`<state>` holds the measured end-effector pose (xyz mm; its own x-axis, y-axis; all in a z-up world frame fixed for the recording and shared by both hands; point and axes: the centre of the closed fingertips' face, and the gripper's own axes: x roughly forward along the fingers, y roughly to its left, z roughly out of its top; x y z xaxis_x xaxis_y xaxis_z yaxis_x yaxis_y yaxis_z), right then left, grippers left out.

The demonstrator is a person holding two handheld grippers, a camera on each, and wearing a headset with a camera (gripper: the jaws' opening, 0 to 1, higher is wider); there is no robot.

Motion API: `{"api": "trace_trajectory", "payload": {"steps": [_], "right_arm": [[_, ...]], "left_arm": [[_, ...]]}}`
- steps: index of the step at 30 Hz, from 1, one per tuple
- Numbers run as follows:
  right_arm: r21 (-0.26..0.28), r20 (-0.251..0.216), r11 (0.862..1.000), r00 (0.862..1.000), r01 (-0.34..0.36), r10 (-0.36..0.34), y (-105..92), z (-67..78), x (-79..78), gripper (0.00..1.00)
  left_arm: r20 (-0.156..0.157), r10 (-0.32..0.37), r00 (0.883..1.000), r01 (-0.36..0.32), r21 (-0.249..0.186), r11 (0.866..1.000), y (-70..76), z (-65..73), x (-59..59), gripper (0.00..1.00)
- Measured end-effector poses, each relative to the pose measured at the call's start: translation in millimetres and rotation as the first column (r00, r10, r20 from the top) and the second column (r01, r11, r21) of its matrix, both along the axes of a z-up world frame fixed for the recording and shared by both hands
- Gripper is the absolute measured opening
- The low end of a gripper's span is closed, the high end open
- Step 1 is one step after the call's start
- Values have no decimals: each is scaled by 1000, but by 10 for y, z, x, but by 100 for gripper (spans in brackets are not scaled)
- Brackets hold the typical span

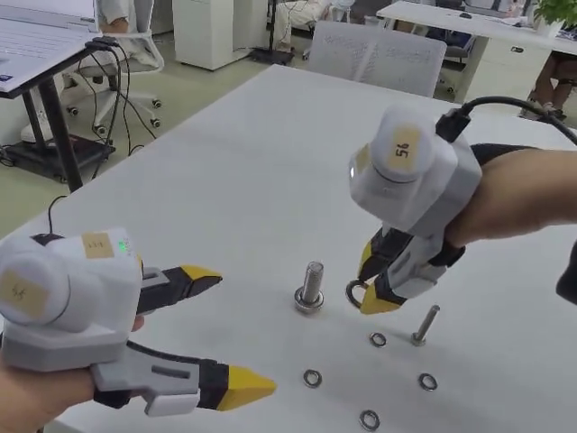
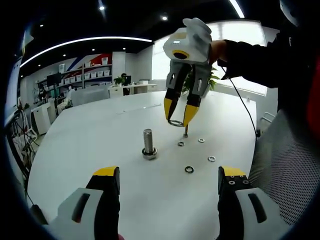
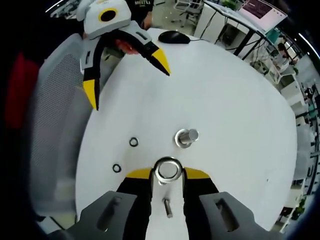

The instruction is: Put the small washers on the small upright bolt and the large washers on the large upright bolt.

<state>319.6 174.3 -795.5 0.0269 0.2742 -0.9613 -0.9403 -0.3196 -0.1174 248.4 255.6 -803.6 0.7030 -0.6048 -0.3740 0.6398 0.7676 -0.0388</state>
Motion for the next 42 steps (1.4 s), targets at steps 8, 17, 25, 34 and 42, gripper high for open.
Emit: {"api": "trace_trajectory", "payload": {"steps": [8, 17, 25, 34, 42], "right_arm": [[13, 26, 1000, 999, -26, 26, 107, 132, 38, 24], [22, 43, 998, 998, -53, 52, 228, 214, 62, 24], [10, 56, 997, 996, -77, 77, 342, 228, 137, 24], [-8, 49, 995, 994, -99, 100, 458, 155, 192, 24], [-21, 20, 995, 995, -101, 102, 514, 52, 213, 24]], "left_arm": [[1, 1, 1000, -1, 0, 1000, 4, 2, 1, 80], [3, 4, 1000, -4, -4, 1000, 7, 4, 0, 80], [3, 6, 1000, -6, -4, 1000, 4, 3, -9, 80], [0, 15, 1000, -15, -4, 1000, 24, -7, -12, 80], [-4, 20, 1000, -20, -2, 1000, 37, -19, -10, 80]]}}
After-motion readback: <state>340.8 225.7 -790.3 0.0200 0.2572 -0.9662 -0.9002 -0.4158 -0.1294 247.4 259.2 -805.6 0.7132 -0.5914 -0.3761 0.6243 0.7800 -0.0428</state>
